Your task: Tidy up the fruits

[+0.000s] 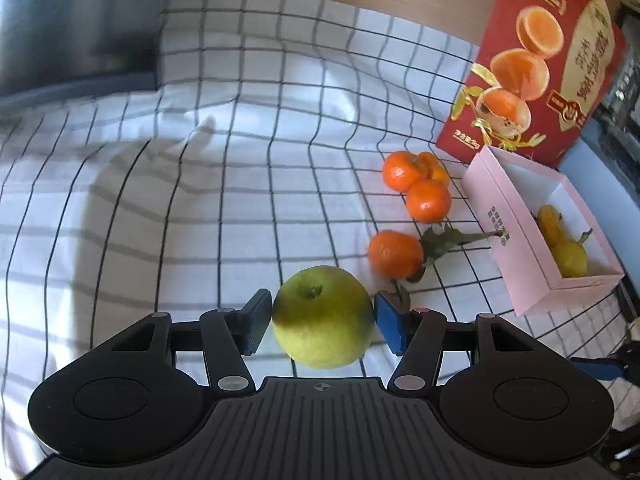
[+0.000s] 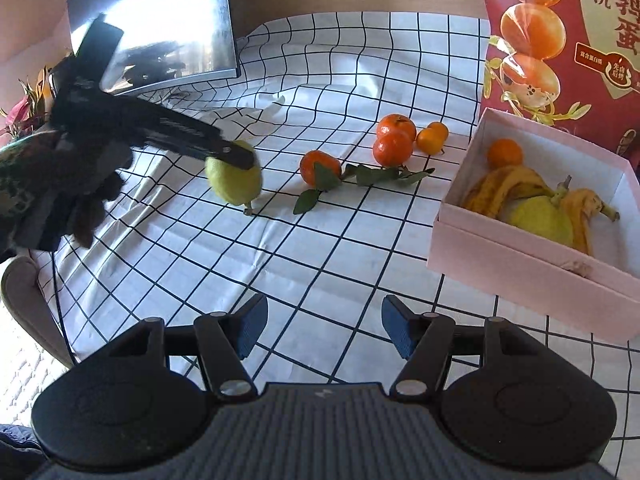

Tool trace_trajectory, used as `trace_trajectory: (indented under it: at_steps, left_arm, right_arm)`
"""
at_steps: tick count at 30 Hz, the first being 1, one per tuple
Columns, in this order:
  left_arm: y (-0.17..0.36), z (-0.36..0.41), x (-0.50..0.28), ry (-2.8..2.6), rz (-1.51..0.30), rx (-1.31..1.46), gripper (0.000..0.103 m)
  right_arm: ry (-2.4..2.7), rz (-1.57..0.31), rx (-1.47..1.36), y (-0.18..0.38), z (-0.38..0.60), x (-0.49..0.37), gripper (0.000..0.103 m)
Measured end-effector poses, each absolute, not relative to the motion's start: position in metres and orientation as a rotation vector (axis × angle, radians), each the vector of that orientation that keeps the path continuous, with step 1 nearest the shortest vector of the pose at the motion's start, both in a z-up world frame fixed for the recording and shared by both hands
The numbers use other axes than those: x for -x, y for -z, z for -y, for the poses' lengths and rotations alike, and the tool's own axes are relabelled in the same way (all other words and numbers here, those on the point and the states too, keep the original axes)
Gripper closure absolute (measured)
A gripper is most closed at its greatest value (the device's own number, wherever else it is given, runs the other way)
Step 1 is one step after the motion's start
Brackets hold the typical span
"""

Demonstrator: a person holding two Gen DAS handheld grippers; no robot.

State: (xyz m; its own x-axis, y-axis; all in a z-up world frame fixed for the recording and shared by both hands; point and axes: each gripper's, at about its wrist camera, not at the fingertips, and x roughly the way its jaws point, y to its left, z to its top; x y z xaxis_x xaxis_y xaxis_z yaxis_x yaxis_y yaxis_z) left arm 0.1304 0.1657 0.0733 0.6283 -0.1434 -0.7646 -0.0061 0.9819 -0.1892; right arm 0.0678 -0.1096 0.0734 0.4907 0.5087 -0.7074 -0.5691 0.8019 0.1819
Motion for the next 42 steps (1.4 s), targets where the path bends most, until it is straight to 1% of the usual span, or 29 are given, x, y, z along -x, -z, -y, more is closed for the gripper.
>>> trace_trajectory:
  at_steps: [4,10,14,18,24,31,33,35,38,42]
  left_arm:
    - [-0.068,-0.185,-0.130,0.066,-0.888,0.307,0.041]
    - [-0.068,-0.199,-0.134,0.033,-0.865,0.391,0.042]
    - [-0.073,-0.211,-0.129,-0.009,-0.834,0.389,0.049]
    - [-0.075,-0.224,-0.127,-0.038,-0.827,0.385,0.049]
    - [-0.073,-0.233,-0.128,-0.015,-0.807,0.379,0.045]
    - [-0.072,-0.254,-0.127,-0.005,-0.789,0.405,0.045]
    - [-0.072,-0.263,-0.126,-0.028,-0.793,0.404,0.051]
    - [-0.070,-0.271,-0.124,-0.052,-0.801,0.395,0.054]
    - [-0.070,-0.285,-0.117,-0.061,-0.783,0.430,0.054]
    - [-0.075,-0.300,-0.108,-0.073,-0.749,0.476,0.054]
  right_arm:
    - [-0.663,-0.837,0.079,-0.072,0.106,-0.068,0.039]
    - [-0.693,-0.830,0.113,-0.073,0.093,-0.064,0.039]
    - [-0.701,-0.828,0.123,-0.073,0.090,-0.065,0.039]
    - [-0.727,-0.815,0.128,-0.075,0.079,-0.075,0.039]
    - [-0.842,-0.802,0.059,-0.072,0.038,-0.112,0.039]
    - [-0.936,-0.815,0.025,-0.045,-0.041,-0.146,0.039]
    - [-0.922,-0.827,0.012,-0.036,-0.055,-0.154,0.039]
    - [-0.909,-0.820,-0.028,-0.032,-0.063,-0.161,0.040]
    - [-0.903,-0.796,-0.068,-0.033,-0.069,-0.168,0.042]
    - [-0.918,-0.758,-0.041,-0.039,-0.079,-0.172,0.045]
